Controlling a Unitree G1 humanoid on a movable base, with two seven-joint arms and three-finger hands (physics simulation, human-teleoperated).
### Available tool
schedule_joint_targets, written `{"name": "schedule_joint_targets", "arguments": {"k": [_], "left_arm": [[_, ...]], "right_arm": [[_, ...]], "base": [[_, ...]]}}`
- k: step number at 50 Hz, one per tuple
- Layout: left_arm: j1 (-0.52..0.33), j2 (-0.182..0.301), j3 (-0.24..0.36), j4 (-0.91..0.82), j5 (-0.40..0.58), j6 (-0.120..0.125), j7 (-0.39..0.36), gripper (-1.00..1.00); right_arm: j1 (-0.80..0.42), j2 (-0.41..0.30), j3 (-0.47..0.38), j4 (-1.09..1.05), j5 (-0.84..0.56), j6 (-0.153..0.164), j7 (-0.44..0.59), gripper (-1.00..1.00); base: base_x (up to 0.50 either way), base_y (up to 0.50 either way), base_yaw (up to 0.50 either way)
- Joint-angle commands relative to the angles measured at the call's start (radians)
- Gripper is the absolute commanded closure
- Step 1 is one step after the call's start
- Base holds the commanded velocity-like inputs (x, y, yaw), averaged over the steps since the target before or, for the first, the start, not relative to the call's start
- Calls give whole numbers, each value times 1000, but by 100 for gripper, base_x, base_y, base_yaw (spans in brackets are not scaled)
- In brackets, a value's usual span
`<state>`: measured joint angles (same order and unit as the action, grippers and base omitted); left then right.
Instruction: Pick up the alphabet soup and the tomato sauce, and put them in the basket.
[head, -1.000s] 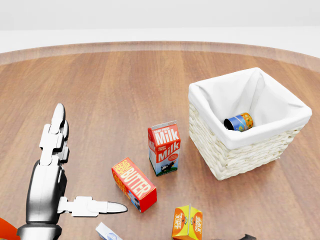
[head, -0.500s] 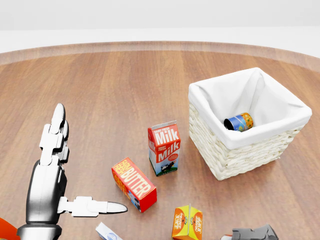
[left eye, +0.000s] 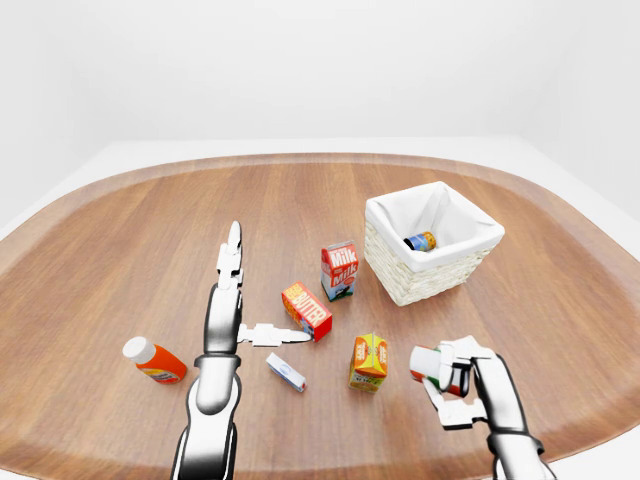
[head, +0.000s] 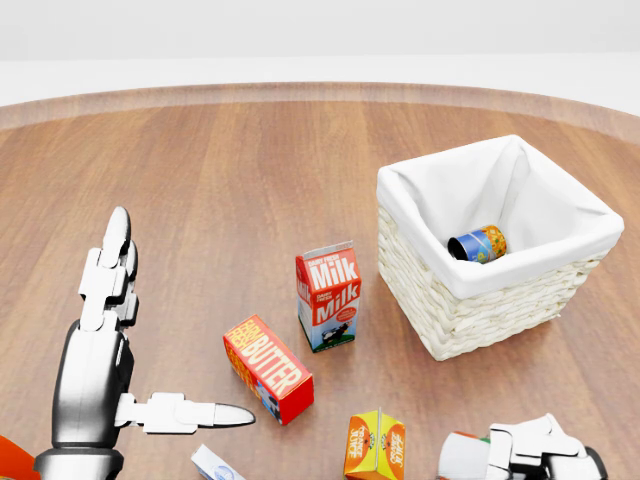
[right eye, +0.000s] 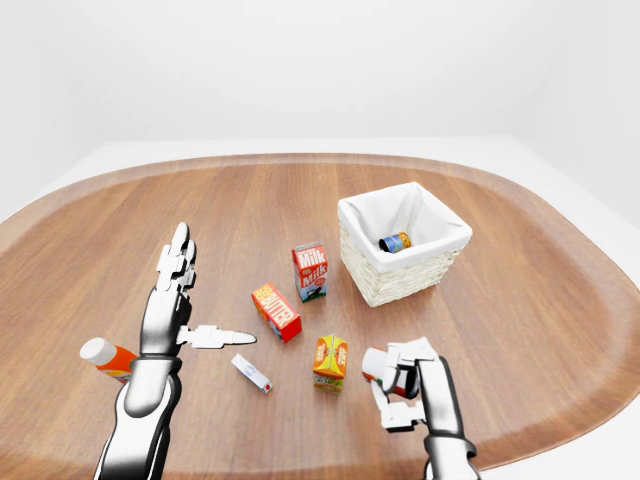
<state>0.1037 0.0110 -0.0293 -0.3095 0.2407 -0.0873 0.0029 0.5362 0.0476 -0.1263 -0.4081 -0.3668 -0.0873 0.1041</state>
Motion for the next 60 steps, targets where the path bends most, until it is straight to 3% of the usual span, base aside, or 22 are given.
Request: {"name": "schedule_joint_targets", "arguments": {"k": [1,17,25,40,60], "left_arm": [[6,-1,2,-14,5,0,6,-100],[6,-1,2,-14,5,0,7,-100],[6,-1,2,-14,5,0,6,-100],[6,-1,2,-14,5,0,7,-100],[6,-1,2,-14,5,0,6,-100]], "right_arm": [[-2,41,-52,-132,112,0,100,100],[-75,88,-138,-325,193,0,208,100],[-147,79,-138,-391,174,0,197,100],[-380,-39,-114,-372,61,0,81,100],[-650,-159,-55,-288,-60,0,16,100]], "base": [[0,0,0],[0,0,0],[0,0,0],[0,0,0],[0,0,0]]}}
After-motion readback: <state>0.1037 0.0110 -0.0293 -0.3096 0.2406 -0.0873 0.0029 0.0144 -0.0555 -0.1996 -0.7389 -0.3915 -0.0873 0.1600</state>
